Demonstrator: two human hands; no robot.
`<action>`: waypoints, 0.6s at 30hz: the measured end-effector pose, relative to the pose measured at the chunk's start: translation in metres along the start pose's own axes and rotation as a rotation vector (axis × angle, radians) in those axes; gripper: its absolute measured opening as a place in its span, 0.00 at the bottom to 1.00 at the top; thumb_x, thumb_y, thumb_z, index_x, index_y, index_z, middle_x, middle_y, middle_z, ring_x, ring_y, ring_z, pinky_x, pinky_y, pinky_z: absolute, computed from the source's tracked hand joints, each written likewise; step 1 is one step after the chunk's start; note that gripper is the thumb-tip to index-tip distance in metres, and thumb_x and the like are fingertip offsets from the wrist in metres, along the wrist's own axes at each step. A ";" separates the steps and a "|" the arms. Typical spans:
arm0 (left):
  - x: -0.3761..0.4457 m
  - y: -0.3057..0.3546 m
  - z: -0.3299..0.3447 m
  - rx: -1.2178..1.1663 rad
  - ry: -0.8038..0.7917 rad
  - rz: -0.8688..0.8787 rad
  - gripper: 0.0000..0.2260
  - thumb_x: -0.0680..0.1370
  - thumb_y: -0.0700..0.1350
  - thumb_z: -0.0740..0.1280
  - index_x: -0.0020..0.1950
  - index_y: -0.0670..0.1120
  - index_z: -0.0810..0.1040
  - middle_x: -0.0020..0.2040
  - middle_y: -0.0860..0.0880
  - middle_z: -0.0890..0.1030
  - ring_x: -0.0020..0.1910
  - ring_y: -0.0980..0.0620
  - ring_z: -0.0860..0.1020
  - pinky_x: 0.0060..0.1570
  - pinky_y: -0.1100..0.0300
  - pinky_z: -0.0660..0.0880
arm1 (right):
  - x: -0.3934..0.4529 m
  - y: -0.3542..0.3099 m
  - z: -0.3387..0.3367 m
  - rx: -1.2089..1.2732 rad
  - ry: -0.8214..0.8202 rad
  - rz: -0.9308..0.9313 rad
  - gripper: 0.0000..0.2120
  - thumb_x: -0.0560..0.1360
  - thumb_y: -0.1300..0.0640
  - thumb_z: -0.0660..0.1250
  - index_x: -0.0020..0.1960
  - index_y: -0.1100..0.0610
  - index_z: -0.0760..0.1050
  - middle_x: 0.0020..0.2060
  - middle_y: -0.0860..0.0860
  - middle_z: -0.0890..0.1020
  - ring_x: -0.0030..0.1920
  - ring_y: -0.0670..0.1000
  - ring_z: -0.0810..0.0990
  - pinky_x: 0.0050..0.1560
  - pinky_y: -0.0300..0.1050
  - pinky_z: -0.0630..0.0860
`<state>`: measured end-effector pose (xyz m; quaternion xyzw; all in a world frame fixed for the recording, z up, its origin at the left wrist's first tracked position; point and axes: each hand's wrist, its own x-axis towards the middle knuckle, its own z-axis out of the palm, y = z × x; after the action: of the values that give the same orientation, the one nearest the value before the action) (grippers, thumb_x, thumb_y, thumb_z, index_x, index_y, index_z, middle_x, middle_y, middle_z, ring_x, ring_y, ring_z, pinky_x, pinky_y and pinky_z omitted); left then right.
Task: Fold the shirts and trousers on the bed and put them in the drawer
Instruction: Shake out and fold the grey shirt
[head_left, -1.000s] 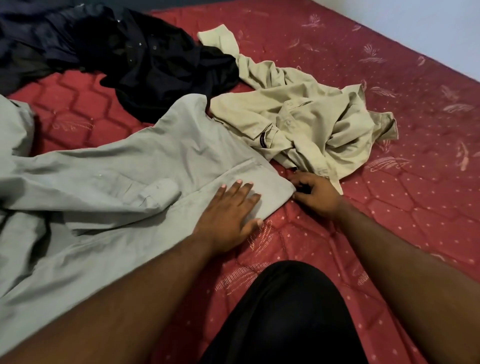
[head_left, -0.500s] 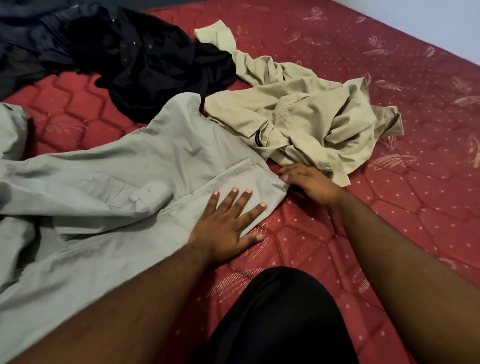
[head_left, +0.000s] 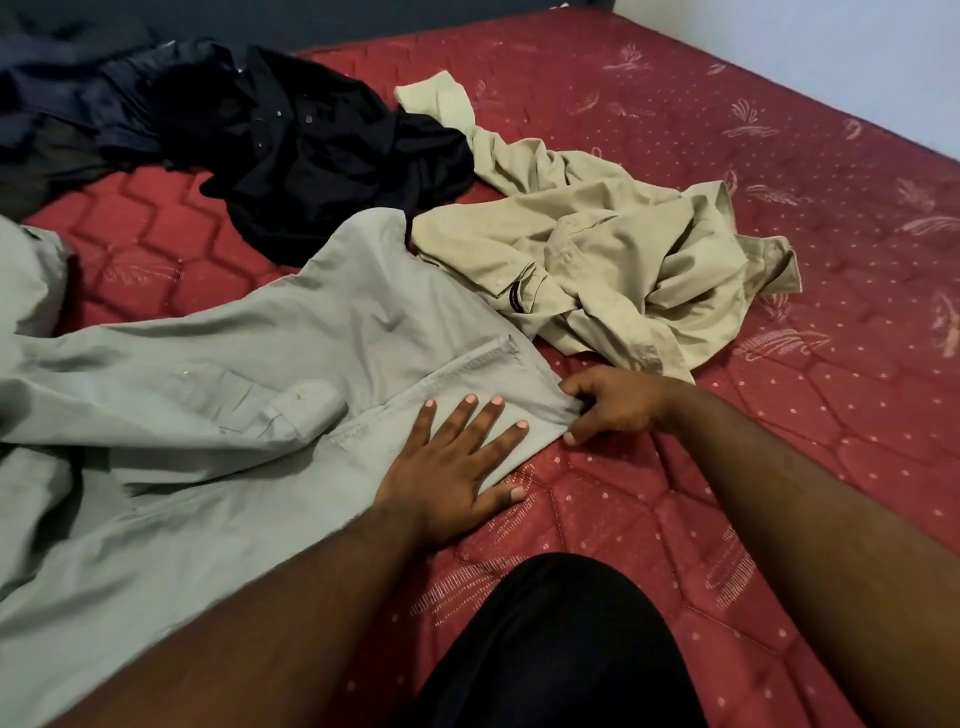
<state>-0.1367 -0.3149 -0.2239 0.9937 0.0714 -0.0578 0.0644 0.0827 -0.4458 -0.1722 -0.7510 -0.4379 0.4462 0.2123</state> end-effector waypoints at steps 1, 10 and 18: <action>0.000 0.000 0.001 -0.004 0.006 0.002 0.31 0.75 0.71 0.38 0.77 0.64 0.37 0.80 0.54 0.40 0.78 0.52 0.37 0.74 0.42 0.35 | 0.002 0.001 -0.003 -0.060 -0.011 0.015 0.11 0.69 0.65 0.75 0.34 0.54 0.77 0.30 0.49 0.77 0.32 0.47 0.74 0.34 0.42 0.71; 0.000 0.000 0.000 0.002 -0.003 -0.001 0.32 0.75 0.71 0.36 0.77 0.63 0.36 0.80 0.54 0.38 0.78 0.51 0.36 0.74 0.42 0.34 | -0.007 0.005 -0.012 0.201 0.139 0.023 0.13 0.74 0.68 0.68 0.53 0.54 0.81 0.30 0.48 0.80 0.27 0.46 0.73 0.27 0.39 0.68; 0.001 0.000 0.000 0.012 -0.010 -0.003 0.31 0.75 0.71 0.36 0.76 0.64 0.35 0.80 0.54 0.38 0.78 0.51 0.36 0.74 0.42 0.35 | -0.001 0.009 0.002 0.387 0.330 0.010 0.22 0.77 0.71 0.59 0.37 0.51 0.84 0.26 0.58 0.74 0.25 0.53 0.69 0.21 0.37 0.67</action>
<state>-0.1360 -0.3150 -0.2235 0.9937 0.0722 -0.0633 0.0586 0.0846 -0.4520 -0.1792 -0.7611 -0.3002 0.3942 0.4186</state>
